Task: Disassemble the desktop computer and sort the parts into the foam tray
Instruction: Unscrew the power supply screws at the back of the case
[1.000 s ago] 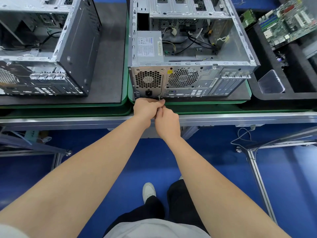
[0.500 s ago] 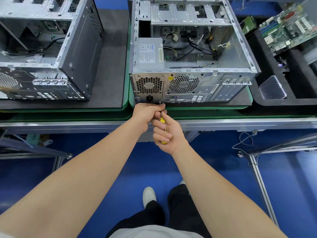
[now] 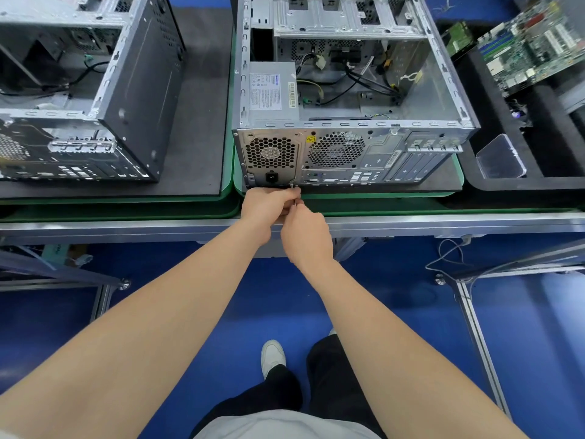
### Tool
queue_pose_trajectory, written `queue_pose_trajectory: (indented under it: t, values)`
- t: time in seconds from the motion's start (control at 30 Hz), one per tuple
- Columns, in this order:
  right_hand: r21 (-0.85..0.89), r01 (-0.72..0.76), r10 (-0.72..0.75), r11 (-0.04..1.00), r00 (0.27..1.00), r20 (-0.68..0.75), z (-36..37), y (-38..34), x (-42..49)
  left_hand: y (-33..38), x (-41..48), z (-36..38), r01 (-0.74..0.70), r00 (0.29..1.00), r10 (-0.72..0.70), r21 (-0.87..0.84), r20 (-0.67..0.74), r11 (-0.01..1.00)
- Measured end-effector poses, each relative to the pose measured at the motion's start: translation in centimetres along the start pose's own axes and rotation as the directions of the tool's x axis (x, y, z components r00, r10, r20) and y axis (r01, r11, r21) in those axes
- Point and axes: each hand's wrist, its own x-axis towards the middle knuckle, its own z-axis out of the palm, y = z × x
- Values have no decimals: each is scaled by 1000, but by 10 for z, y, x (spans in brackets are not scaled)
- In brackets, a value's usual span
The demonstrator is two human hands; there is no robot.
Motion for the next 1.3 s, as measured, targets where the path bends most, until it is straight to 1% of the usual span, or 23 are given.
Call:
queue_pose_trajectory:
  t: [0.07, 0.13, 0.2, 0.23, 0.27, 0.3, 0.33, 0.4, 0.43, 0.47, 0.53, 0.6, 0.67, 0.73, 0.8, 0.9, 0.93, 1.0, 1.03, 1.07, 1.13, 1.23, 1.3]
  values:
    - [-73, 5, -9, 997, 998, -55, 7, 0, 0, -1, -1, 1, -10, 1000, 10, -7, -25, 1000]
    - [-42, 39, -41, 998, 997, -58, 9, 1, 2, -2, 0, 1, -33, 998, 33, 8, -59, 999]
    - [155, 57, -61, 986, 998, 20, 5, 6, 5, 0, -1, 1, -59, 996, 62, 37, -67, 998]
    - [351, -5, -28, 936, 996, 88, 2, 10, 5, 1, -1, 1, -67, 996, 69, 39, -62, 997]
    - [571, -128, 26, 811, 983, 183, 0, 13, 5, 2, -2, 1, -68, 996, 70, 32, -55, 997]
    - [750, -278, 57, 600, 950, 306, -4, 16, 4, 3, -2, 1, -69, 996, 70, 19, -52, 997]
    - [837, -406, 31, 367, 905, 425, -7, 18, 1, 3, -2, 1, -70, 996, 71, 15, -55, 997]
    - [829, -559, -128, -3, 823, 554, -10, 20, -3, 3, -1, 1, -71, 995, 74, 37, -67, 997]
    - [788, -602, -214, -126, 793, 571, -11, 21, -5, 3, -2, 1, -66, 996, 67, 28, -60, 997]
    - [743, -634, -290, -214, 768, 572, -11, 20, -6, 4, -3, 0, -50, 998, 50, -9, -36, 999]
    - [673, -664, -379, -327, 744, 550, -12, 17, -7, 6, -6, -2, -10, 1000, 12, -96, 24, 995]
    - [653, -662, -378, -368, 748, 545, -11, 14, -8, 6, -7, -3, 4, 999, 1, -122, 47, 993]
    - [686, -644, -316, -339, 765, 561, -9, 11, -7, 6, -6, -3, -1, 999, 5, -102, 37, 995]
    - [762, -610, -198, -218, 792, 577, -8, 9, -6, 5, -5, -3, 7, 999, -5, -72, 33, 997]
    - [838, -544, -47, 37, 837, 545, -6, 7, -5, 4, -5, -5, 39, 998, -36, -61, 55, 997]
    - [789, -325, 103, 521, 942, 320, -4, 2, -6, 3, -3, -5, 72, 995, -70, -34, 75, 997]
    - [702, -240, 109, 671, 968, 227, -4, 1, -5, 2, -3, -4, 75, 995, -73, -32, 70, 997]
    - [384, -80, 47, 920, 995, 93, -5, -1, -3, 0, -2, -3, 69, 996, -67, -43, 50, 997]
    - [190, -20, 8, 982, 998, 62, -4, -1, -2, 0, -2, -2, 65, 997, -63, -49, 38, 997]
    - [38, 11, -12, 999, 1000, 27, -2, 0, -1, -1, -3, -1, 61, 998, -59, -52, 26, 997]
    - [-118, 15, -21, 993, 999, -45, 0, -1, -3, -2, -2, 1, 46, 999, -46, -41, 4, 998]
    - [-139, 19, -27, 990, 998, -60, 0, -2, -1, -3, 1, 3, 16, 999, -15, 8, -35, 1000]
    - [47, 19, -19, 999, 1000, -11, -5, 0, 2, -4, 3, 3, -6, 999, 7, 31, -48, 999]
